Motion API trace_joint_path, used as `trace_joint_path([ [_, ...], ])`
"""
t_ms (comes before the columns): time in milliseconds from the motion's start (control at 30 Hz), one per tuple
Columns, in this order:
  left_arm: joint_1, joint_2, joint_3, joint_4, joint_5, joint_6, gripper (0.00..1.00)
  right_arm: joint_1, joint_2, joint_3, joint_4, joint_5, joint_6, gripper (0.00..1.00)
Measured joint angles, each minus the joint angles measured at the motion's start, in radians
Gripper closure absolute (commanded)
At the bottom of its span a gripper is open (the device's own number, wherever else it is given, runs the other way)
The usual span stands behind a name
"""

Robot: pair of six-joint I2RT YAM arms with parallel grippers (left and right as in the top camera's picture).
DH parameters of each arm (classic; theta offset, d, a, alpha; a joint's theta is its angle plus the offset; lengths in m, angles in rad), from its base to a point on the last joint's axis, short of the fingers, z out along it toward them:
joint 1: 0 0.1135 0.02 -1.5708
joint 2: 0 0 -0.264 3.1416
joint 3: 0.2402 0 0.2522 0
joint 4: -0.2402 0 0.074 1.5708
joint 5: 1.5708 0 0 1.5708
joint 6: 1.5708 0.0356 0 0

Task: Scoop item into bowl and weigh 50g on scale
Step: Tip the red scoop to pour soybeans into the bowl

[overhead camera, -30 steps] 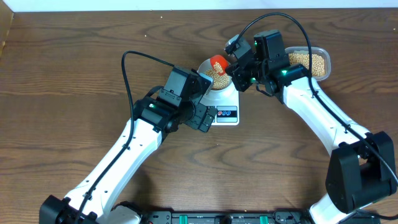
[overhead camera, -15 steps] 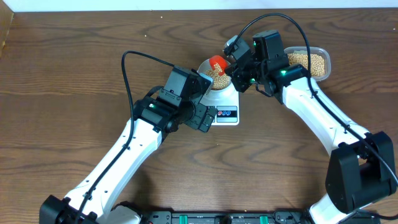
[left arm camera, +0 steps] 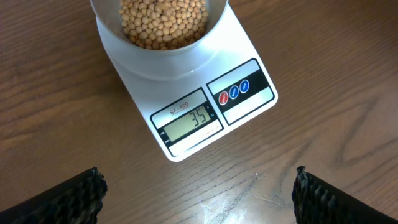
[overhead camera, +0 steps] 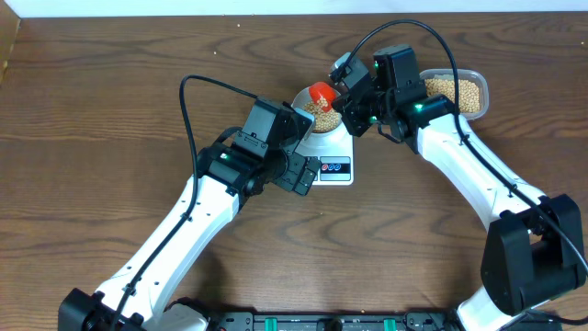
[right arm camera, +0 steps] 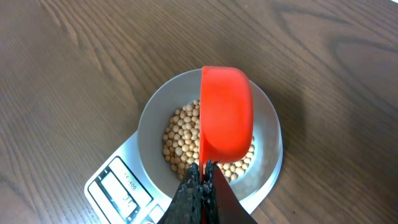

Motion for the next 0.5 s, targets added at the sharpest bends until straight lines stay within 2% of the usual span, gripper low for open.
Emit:
trace_joint_path([
  [500, 0.000, 0.000, 0.000, 0.000, 0.000, 0.000, 0.02, 0.000, 0.000, 0.000, 0.000, 0.000, -0.038, 0.99],
])
